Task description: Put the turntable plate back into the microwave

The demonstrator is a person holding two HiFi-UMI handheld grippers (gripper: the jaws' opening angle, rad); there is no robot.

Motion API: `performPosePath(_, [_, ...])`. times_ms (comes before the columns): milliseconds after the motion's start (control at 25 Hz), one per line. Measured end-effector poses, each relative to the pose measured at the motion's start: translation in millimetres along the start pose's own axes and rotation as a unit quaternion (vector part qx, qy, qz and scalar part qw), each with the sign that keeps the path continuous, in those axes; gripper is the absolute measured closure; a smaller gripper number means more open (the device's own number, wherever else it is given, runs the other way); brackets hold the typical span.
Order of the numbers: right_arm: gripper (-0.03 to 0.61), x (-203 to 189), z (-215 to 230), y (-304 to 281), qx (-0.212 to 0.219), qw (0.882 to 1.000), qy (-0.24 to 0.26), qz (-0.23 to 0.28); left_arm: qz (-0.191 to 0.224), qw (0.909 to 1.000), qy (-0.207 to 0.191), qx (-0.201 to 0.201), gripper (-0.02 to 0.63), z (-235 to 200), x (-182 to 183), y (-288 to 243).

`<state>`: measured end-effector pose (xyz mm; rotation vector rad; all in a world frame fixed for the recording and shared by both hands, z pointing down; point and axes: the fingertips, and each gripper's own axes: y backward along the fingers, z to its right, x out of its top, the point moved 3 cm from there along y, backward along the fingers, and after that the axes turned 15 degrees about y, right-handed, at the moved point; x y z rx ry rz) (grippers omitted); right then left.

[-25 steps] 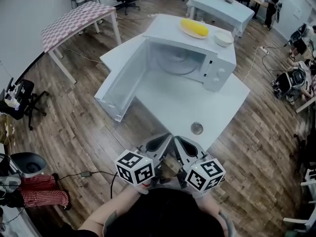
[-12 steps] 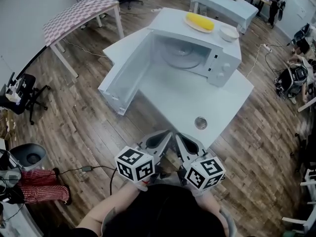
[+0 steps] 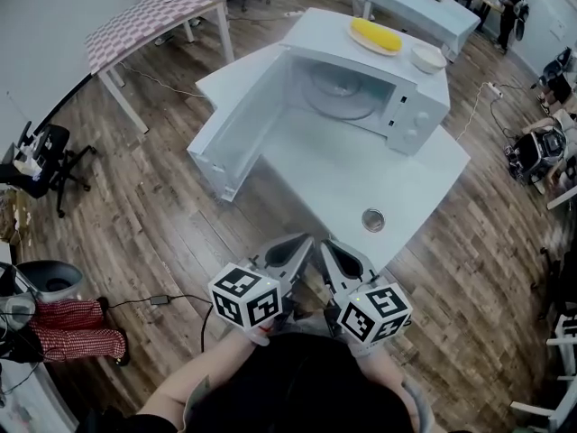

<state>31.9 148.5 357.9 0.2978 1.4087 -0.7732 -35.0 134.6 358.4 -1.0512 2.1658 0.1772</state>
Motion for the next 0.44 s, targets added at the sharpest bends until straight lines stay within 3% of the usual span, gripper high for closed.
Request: performPosePath(440, [0.556,-2,-13,-14,0.032,0.999,0.005,-0.004,0.009,0.9996,-0.005,0.024,0.600,-11,3,9])
